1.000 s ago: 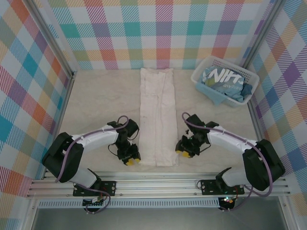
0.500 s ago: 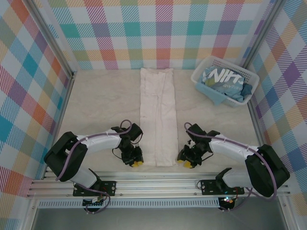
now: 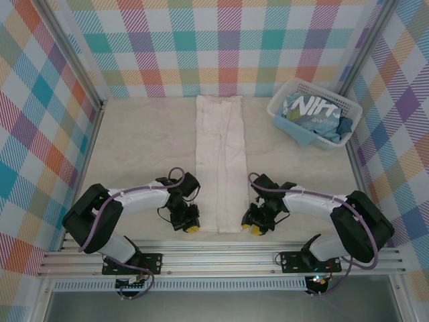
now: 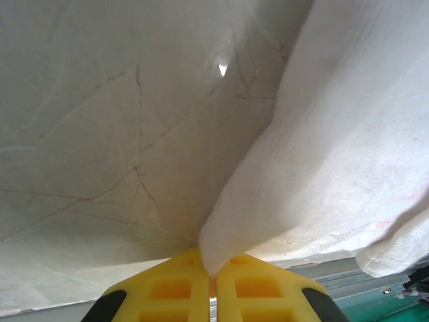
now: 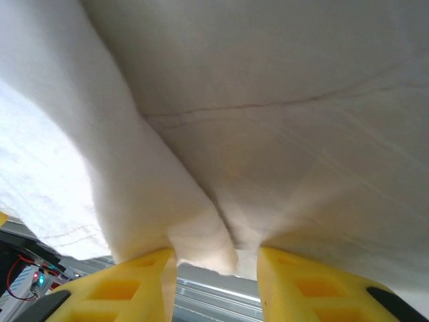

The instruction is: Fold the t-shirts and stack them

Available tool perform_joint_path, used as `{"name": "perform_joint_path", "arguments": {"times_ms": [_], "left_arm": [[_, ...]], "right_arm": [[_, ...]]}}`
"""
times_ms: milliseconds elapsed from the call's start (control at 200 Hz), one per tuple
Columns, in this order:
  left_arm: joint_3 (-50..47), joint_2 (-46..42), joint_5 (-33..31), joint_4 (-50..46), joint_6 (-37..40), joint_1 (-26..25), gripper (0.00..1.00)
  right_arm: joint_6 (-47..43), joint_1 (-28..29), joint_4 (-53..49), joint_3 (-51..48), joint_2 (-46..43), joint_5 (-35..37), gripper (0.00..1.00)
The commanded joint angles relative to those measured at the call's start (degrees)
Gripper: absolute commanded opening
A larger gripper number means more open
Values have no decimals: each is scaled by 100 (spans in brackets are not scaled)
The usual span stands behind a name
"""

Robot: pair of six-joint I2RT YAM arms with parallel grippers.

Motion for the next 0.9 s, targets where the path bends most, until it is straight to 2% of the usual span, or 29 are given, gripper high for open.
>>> {"name": "perform_joint_path", "arguments": {"times_ms": [0,240,340,425,680,895], "left_arm": [[-50,71,-61,66,-1,-76,7],[4,74,-85,24,58,-78,3],[60,42,-145,-76,112,-78,0],[68,-59,-172,-250,190,-78,0],[-158,-572,315,-605,549,-131,0],[333,-1518,-101,-1048,329,-56,0]], "right_arm": [[158,87,165,208,167,27,35],[263,141,213,181,394,309,23],[301,152,189,189,345,439,8],[242,166,-58,228,184,524,0],[-254,446,-976,482,-26,-28,0],[-162,334,-1565,897,-655,143,0]]}}
